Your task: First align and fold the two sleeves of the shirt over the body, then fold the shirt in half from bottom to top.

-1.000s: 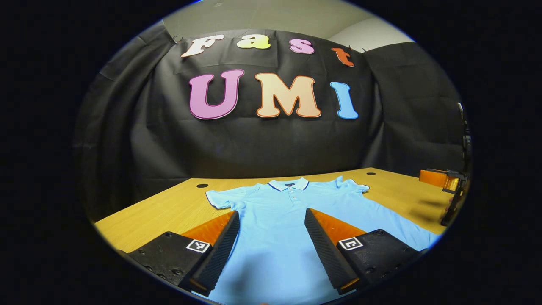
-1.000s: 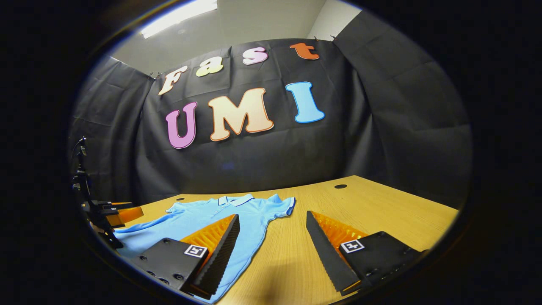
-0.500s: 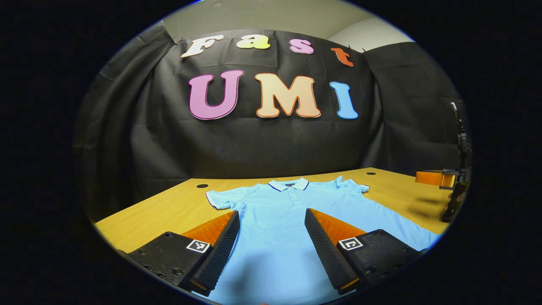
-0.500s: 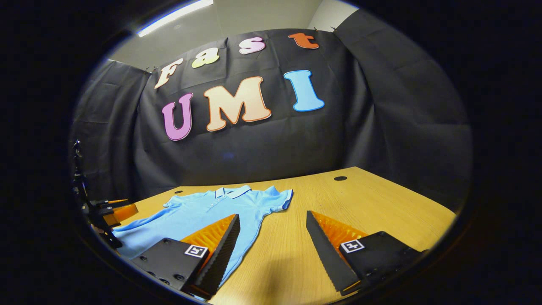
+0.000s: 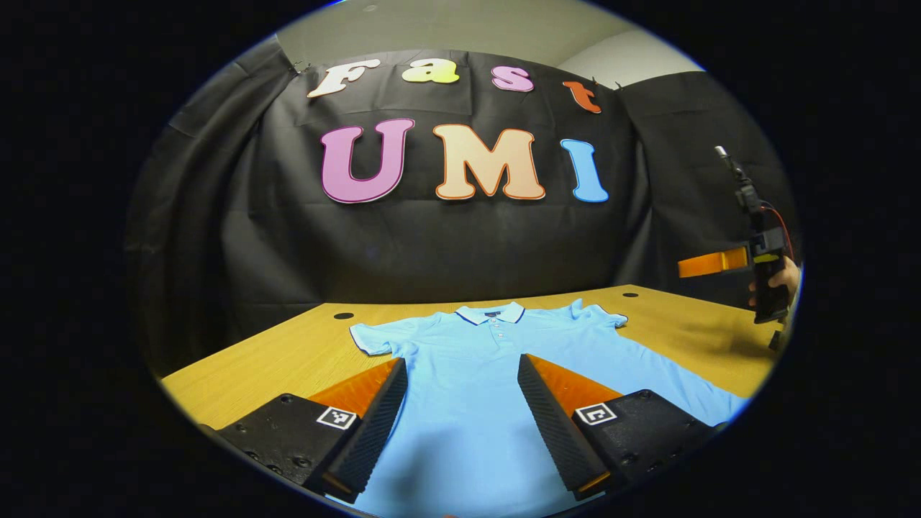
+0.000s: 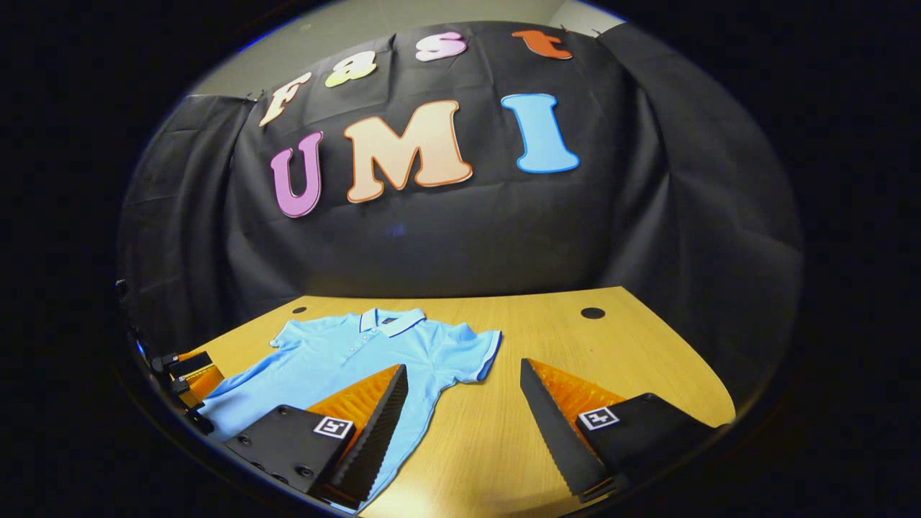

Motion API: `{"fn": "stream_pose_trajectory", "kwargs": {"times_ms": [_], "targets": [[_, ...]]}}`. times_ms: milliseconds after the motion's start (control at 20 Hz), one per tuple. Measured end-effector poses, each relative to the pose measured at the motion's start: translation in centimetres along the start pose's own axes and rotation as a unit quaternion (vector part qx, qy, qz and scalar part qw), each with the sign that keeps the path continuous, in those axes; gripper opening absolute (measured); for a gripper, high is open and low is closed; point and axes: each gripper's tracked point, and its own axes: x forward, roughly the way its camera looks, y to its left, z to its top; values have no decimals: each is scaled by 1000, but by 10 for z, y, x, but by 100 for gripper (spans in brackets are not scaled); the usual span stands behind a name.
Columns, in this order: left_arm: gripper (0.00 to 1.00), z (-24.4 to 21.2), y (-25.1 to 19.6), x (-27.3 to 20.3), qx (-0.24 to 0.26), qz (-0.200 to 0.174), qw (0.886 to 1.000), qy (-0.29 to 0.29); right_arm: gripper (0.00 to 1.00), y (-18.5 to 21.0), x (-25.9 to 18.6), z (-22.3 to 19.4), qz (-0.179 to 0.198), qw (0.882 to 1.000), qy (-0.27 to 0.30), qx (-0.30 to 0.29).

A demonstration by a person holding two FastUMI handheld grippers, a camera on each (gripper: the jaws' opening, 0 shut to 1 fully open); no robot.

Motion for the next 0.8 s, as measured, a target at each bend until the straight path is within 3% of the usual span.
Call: {"fn": "stream_pose_trajectory", "kwargs": {"times_ms": [200, 500, 800], "targets": [[94, -1, 0, 0, 0, -1, 1000, 0, 98, 12, 59, -2, 12, 998, 56, 16], [94, 0, 0, 0, -1, -2, 1000, 0, 97, -4, 138, -39, -20, 988, 144, 60], [94, 0, 0, 0, -1, -2, 1000, 1, 89, -19, 166, -64, -43, 981, 177, 74]]}}
